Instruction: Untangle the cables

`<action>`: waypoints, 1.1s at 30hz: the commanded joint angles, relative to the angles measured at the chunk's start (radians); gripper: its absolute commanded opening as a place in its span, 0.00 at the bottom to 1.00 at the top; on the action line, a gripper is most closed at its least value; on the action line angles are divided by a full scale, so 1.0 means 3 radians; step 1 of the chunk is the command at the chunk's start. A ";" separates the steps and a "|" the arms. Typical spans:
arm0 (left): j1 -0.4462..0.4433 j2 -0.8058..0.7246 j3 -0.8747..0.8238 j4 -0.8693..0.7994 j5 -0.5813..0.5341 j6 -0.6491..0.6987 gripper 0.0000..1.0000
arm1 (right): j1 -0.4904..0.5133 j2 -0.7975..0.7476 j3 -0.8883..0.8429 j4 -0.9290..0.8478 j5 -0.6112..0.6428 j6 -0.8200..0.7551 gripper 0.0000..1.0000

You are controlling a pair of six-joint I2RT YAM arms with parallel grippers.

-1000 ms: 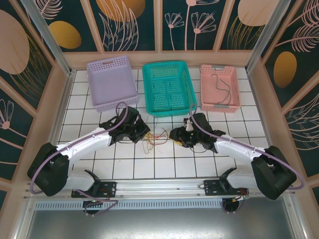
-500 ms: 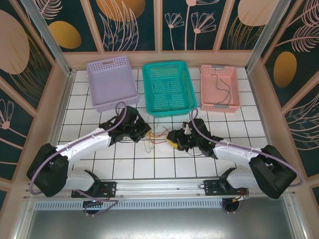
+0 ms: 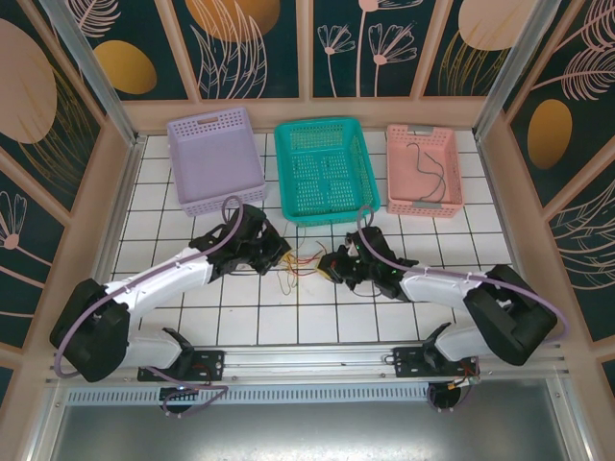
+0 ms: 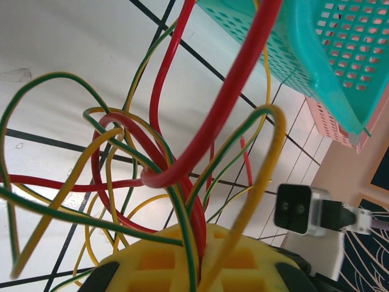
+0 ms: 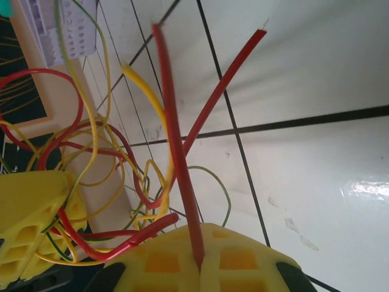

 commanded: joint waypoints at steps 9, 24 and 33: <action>0.0294 -0.0208 -0.0209 -0.0739 -0.0812 0.0501 0.17 | -0.0501 -0.0690 0.0446 -0.1825 0.0123 -0.1308 0.00; 0.0160 0.0070 0.0157 -0.0299 -0.0200 0.0176 0.41 | -0.0838 -0.0521 0.0882 -0.2077 -0.0059 -0.1710 0.00; -0.0627 0.0700 0.0629 -0.0285 -0.0230 0.0403 0.36 | -0.0883 -0.0402 0.1007 -0.2135 -0.0050 -0.1724 0.00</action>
